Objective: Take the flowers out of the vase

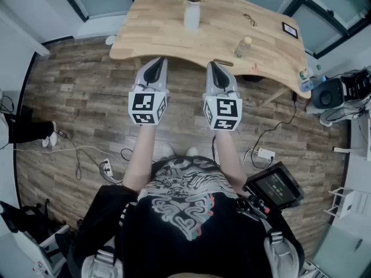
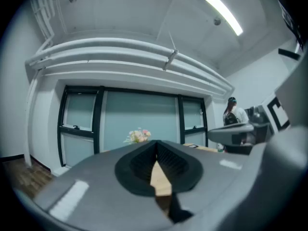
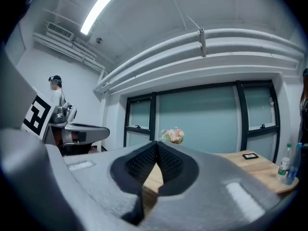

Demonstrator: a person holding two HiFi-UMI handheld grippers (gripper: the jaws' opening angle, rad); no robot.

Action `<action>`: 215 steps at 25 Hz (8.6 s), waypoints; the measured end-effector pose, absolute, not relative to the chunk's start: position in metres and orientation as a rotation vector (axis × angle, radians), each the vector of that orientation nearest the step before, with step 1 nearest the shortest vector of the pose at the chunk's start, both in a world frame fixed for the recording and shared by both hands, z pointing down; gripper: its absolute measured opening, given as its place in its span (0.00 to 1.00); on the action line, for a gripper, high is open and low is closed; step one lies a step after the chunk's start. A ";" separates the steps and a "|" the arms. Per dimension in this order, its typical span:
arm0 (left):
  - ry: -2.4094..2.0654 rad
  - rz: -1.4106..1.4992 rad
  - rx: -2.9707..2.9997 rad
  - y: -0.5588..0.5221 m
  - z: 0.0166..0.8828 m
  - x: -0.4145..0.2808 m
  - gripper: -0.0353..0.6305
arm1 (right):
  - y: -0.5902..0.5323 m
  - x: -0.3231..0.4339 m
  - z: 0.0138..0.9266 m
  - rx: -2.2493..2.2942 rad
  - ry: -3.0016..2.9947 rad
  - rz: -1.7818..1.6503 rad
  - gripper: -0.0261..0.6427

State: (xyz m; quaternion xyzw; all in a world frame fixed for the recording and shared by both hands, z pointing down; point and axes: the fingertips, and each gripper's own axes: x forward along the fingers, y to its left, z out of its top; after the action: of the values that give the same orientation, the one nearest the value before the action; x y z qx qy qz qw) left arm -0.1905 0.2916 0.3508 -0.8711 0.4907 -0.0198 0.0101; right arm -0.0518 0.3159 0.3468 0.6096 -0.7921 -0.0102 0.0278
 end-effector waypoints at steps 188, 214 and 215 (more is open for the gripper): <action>1.044 -0.165 -3.029 -0.207 0.445 -0.031 0.13 | -0.207 -0.030 0.526 1.096 -2.716 0.075 0.45; 1.069 0.029 -3.010 -0.214 0.373 -0.043 0.12 | -0.206 -0.028 0.526 1.096 -2.706 0.093 0.45; 1.073 0.023 -3.007 -0.214 0.370 -0.044 0.12 | -0.206 -0.028 0.526 1.098 -2.704 0.094 0.45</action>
State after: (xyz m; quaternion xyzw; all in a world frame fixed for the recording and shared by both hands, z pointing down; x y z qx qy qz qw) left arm -0.0443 -0.2144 0.3701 -0.9415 0.3360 0.0073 -0.0253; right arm -0.0282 -0.2062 0.5261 0.3738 -0.9204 0.0318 0.1106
